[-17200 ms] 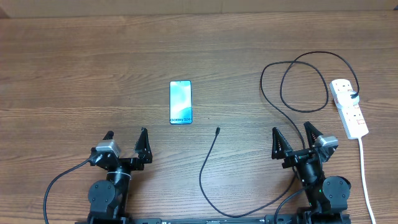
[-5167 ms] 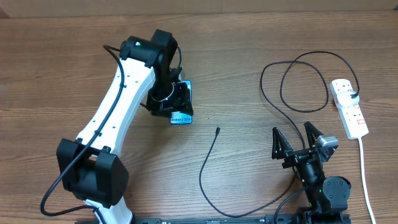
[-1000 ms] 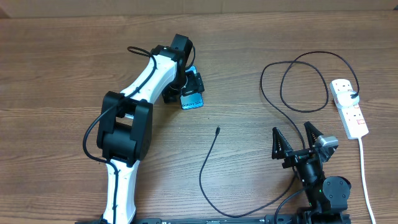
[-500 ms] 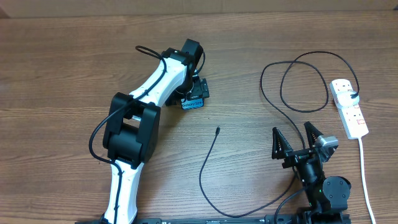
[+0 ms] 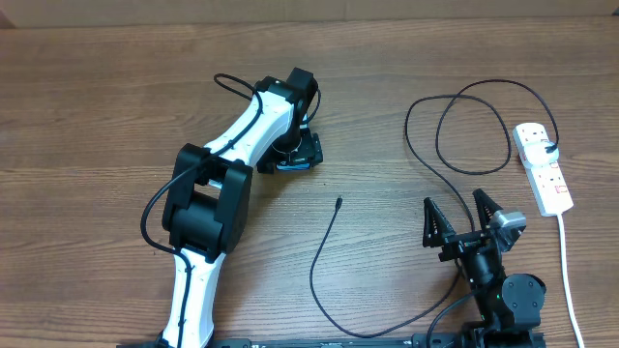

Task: Plug charger to phone and switch on socket
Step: 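Lift the phone with the left gripper and tilt it upright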

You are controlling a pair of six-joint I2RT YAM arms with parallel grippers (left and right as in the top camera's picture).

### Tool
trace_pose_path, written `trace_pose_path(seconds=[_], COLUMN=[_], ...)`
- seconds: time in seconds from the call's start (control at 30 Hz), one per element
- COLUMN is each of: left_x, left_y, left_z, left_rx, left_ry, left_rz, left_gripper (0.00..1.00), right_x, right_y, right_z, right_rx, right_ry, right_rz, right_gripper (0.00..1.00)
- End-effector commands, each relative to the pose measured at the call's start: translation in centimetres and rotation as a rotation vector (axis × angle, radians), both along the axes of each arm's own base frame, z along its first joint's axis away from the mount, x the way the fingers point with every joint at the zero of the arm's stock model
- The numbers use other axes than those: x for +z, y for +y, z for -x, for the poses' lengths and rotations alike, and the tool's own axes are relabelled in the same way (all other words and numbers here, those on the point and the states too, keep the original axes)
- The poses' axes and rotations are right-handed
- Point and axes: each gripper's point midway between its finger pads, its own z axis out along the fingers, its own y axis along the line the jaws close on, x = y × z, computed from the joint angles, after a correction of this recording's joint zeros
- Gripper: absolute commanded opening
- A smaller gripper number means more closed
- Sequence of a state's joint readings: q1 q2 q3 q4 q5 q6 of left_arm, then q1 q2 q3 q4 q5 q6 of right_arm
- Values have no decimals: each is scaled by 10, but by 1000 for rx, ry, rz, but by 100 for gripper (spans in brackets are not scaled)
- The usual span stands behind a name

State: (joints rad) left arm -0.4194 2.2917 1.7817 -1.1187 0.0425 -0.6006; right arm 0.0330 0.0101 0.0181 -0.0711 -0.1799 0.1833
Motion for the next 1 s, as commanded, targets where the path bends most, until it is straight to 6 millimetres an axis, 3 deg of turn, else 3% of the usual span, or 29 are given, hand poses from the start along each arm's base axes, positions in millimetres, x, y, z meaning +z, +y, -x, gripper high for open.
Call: trace_pose_path(seconds=[0.0, 0.1, 0.43, 0.5, 0.57, 0.63, 0.97], left_x=[-38, -39, -42, -42, -42, -42, -40], left_y=[20, 24, 17, 17, 17, 18, 25], left_z=[25, 17, -15, -16, -15, -14, 11], left_rx=[-45, -50, -54, -53, -53, -54, -60], left_ry=[108, 70, -66, -68, -65, -59, 46], left_rz=[-110, -139, -124, -123, -125, -128, -150], left_gripper=[91, 100, 100, 98, 85, 81, 76], right_x=[-2, -2, -2, -2, -2, -2, -2], right_y=[0, 0, 0, 0, 0, 0, 0], right_z=[0, 0, 0, 0, 0, 0, 0], right_rx=[1, 1, 1, 1, 1, 1, 1], right_ry=[-3, -3, -3, -3, -3, -3, -3], right_rz=[1, 1, 1, 1, 1, 1, 1], right_gripper=[100, 100, 100, 100, 100, 100, 100])
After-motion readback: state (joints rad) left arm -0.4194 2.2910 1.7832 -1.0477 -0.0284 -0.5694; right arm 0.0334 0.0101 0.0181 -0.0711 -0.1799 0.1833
